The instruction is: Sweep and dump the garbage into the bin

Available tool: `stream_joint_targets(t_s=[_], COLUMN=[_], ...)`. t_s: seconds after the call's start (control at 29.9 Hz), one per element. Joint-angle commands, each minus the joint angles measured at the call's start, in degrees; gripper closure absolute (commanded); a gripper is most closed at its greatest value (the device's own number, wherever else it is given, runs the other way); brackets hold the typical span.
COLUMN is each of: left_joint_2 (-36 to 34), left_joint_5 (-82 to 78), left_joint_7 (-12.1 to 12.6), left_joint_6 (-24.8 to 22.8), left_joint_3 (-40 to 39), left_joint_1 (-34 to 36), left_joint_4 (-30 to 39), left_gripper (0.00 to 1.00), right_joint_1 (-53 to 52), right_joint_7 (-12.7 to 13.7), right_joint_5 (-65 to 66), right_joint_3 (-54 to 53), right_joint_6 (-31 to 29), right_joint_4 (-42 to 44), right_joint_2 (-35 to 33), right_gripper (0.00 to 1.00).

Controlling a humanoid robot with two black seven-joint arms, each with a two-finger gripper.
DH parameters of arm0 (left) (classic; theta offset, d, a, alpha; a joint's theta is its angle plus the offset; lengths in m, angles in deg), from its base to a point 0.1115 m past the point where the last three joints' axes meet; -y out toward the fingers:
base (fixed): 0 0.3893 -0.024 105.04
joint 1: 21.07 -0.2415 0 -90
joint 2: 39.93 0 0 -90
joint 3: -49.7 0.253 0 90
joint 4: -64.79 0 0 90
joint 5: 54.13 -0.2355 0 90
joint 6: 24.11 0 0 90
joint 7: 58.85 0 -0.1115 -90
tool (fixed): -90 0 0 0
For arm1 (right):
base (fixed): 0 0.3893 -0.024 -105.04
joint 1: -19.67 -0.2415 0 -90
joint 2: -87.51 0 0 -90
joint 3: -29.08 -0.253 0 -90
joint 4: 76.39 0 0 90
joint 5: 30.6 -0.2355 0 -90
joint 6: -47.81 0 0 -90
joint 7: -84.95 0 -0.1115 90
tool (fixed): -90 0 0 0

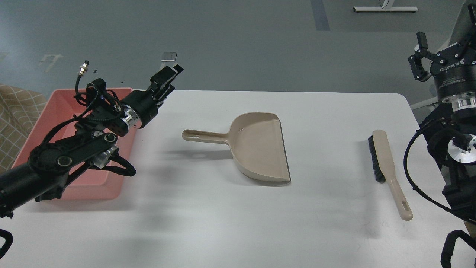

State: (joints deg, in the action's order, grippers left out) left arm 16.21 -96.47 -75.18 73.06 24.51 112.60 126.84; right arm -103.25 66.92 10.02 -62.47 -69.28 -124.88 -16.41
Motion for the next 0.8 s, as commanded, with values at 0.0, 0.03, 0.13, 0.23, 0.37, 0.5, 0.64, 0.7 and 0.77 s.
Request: stream_joint_targets(t_s=[0.0, 0.03, 0.13, 0.23, 0.37, 0.5, 0.64, 0.7, 0.77], left_joint_2=[-0.1, 0.0, 0.5, 4.0, 10.5, 16.9, 19.5, 20.2, 21.5], left_joint_5=[3.6, 4.2, 6.1, 7.9, 10.2, 17.9, 23.6, 24.9, 25.1], left_joint_7=[-0.3, -0.4, -0.3, 0.2, 2.5, 3.6, 3.5, 3.5, 3.5], left_joint_6=[-0.1, -0.1, -0.1, -0.6, -4.5, -4.9, -5.3, -5.4, -5.6], left_joint_3=[-3.8, -4.5, -8.4, -13.0, -15.9, -19.9, -21.7, -21.7, -21.7], left_joint_1=[2.1, 2.3, 2.4, 3.0, 4.9, 7.7, 8.1, 8.1, 8.1], left_joint_4=[-0.4, -0.5, -1.2, -4.0, -12.5, -20.6, -21.6, -21.6, -21.6], left_gripper=[0.03, 0.03, 0.03, 0.03, 0.03, 0.04, 0.04, 0.04, 0.03], right_joint_1=[0.0, -0.2, -1.2, -5.4, -7.8, -8.0, -9.6, -11.3, -12.9], right_joint_7=[0.0, 0.0, 0.0, 1.2, 1.2, 1.3, 1.5, 1.6, 2.0], right_joint_5=[-0.1, -0.2, -0.2, -0.2, -0.4, -0.5, -0.5, -0.5, -0.8], right_joint_3=[0.0, -0.1, -0.1, 0.1, 0.1, 0.1, 0.2, 0.6, 1.2], right_joint_6=[0.5, 0.8, 2.9, 4.6, 5.5, 5.5, 5.6, 5.9, 5.9], right_joint_4=[-0.1, 0.0, -0.1, 0.6, 1.5, 1.7, 3.0, 5.8, 8.4], right_joint_2=[-2.0, -2.0, -2.5, -3.0, -3.2, -0.2, 0.7, 1.1, 1.3], right_gripper=[0.0, 0.0, 0.0, 0.0, 0.0, 0.0, 0.0, 0.0, 0.0])
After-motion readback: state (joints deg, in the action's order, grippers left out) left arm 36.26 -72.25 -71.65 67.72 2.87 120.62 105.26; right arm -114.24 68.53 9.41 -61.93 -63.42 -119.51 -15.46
